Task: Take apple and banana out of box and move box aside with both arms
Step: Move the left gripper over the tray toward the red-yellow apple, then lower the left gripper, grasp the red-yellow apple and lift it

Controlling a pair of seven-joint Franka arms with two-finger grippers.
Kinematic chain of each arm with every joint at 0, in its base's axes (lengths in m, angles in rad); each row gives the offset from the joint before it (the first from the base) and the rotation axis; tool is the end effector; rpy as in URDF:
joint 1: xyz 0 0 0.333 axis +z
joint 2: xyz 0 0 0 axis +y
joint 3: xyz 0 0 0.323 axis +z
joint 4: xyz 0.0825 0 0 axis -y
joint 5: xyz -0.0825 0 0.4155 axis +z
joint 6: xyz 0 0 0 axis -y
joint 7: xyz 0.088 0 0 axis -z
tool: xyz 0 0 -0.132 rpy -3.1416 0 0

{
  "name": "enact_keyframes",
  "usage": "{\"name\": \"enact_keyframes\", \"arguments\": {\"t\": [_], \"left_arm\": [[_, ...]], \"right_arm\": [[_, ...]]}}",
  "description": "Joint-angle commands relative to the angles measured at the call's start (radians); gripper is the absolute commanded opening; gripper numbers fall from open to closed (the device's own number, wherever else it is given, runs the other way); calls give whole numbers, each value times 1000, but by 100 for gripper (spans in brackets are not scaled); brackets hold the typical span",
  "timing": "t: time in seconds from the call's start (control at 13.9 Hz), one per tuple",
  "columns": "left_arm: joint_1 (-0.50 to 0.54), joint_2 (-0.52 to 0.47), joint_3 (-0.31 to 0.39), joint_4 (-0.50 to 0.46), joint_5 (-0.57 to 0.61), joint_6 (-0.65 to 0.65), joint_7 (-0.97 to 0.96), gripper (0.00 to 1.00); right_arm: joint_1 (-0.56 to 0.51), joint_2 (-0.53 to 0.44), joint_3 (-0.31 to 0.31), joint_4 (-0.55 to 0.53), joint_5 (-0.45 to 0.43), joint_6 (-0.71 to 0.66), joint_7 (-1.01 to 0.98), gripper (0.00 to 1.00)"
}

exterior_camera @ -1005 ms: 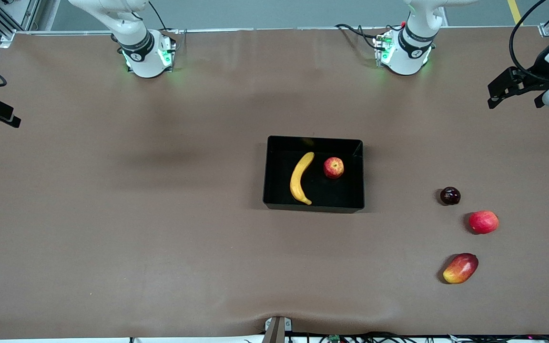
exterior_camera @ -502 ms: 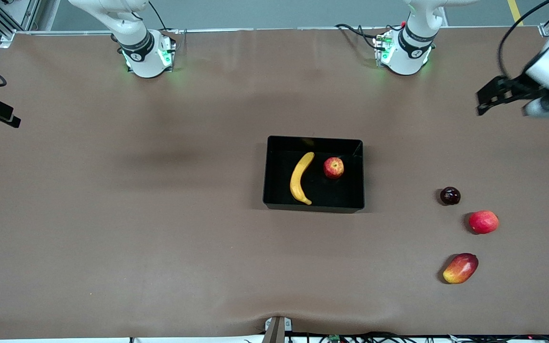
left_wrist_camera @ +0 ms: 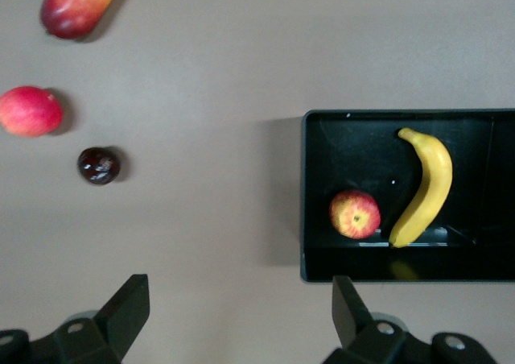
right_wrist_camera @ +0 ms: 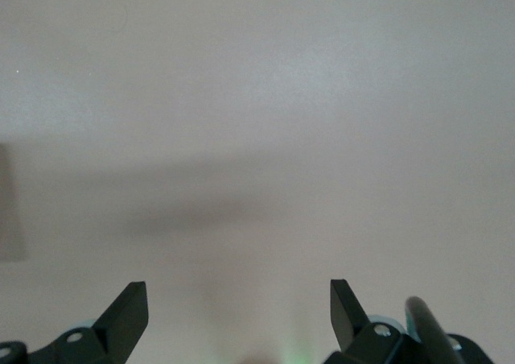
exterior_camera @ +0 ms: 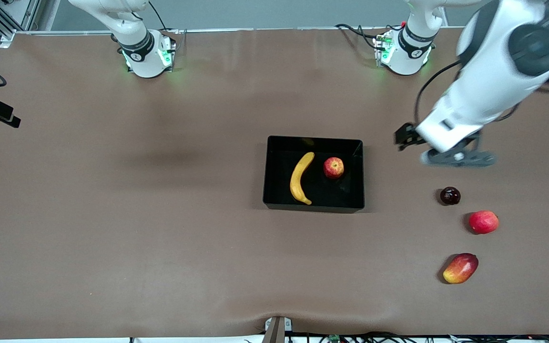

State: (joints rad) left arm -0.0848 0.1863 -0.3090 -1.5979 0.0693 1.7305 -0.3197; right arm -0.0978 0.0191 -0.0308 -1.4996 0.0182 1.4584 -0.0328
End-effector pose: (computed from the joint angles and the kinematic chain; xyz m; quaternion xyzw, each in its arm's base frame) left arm 0.6024 -0.2281 0.4964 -0.9989 0.0414 0.0189 0.0133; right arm 0.5747 -0.0716 0.6214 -0.9984 0.0471 0.0293 0.0112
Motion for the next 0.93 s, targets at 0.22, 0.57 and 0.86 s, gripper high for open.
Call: {"name": "enact_keyframes", "arguments": {"t": [0.22, 0.57, 0.86], "left_arm": [[-135, 183, -5, -63, 70, 245, -301, 100], [-187, 261, -5, -139, 133, 356, -445, 100], [-208, 314, -5, -192, 139, 441, -561, 100]], "right_arm": [[-11, -5, 6, 5, 17, -3, -6, 100], [-8, -5, 6, 7, 17, -1, -6, 100], [-10, -5, 6, 5, 17, -3, -6, 100]]}}
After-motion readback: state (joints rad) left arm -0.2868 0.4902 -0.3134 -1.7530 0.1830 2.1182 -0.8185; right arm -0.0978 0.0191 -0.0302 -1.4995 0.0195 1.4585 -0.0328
